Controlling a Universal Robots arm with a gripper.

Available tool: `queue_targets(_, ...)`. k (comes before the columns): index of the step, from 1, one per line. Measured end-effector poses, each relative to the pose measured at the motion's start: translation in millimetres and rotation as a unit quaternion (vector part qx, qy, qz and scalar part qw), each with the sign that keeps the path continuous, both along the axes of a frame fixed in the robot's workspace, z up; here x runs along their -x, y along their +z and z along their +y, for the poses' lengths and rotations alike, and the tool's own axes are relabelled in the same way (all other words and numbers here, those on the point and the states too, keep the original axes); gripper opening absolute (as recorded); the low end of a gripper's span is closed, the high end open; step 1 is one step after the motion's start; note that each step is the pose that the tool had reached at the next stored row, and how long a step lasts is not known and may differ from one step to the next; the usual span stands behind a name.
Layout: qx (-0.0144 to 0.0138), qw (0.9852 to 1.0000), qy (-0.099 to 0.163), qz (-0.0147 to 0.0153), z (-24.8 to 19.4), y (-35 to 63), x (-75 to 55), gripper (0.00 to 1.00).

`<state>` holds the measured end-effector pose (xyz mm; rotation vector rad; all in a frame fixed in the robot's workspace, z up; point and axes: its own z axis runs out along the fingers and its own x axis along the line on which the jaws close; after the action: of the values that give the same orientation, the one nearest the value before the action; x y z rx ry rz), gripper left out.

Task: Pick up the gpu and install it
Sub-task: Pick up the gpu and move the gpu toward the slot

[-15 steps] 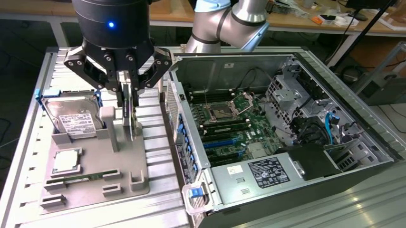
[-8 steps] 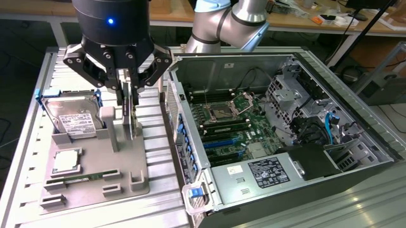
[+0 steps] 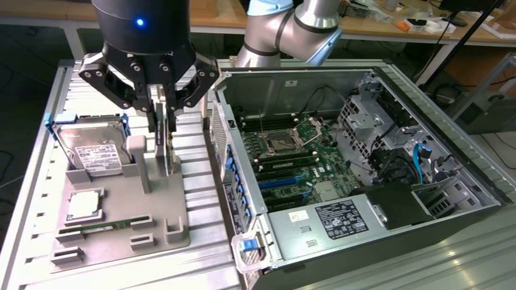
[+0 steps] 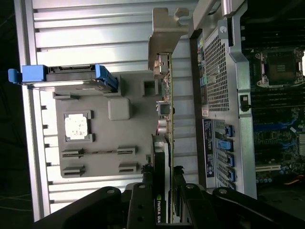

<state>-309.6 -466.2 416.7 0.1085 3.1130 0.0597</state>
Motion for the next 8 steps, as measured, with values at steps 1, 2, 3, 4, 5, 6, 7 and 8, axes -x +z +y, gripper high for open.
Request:
queue_targets(1, 0.0000, 1.0000, 0.000, 0.0000, 0.0, 0.4, 0.0, 0.27)
queue_targets(2, 0.0000, 1.0000, 0.000, 0.0000, 0.0, 0.7, 0.0, 0.27)
queue_targets(3, 0.0000, 1.0000, 0.000, 0.0000, 0.0, 1.1, 0.0, 0.27)
queue_targets(4, 0.0000, 1.0000, 0.000, 0.0000, 0.0, 1.6, 0.0, 0.27)
queue_targets(5, 0.0001, 1.0000, 0.000, 0.0000, 0.0, 2.0, 0.0, 0.27)
queue_targets(6, 0.0000, 1.0000, 0.000, 0.0000, 0.0, 2.4, 0.0, 0.27)
queue_targets(7, 0.0001, 1.0000, 0.000, 0.0000, 0.0, 3.0, 0.0, 0.27)
queue_targets(8, 0.0001, 1.0000, 0.000, 0.0000, 0.0, 3.4, 0.0, 0.27)
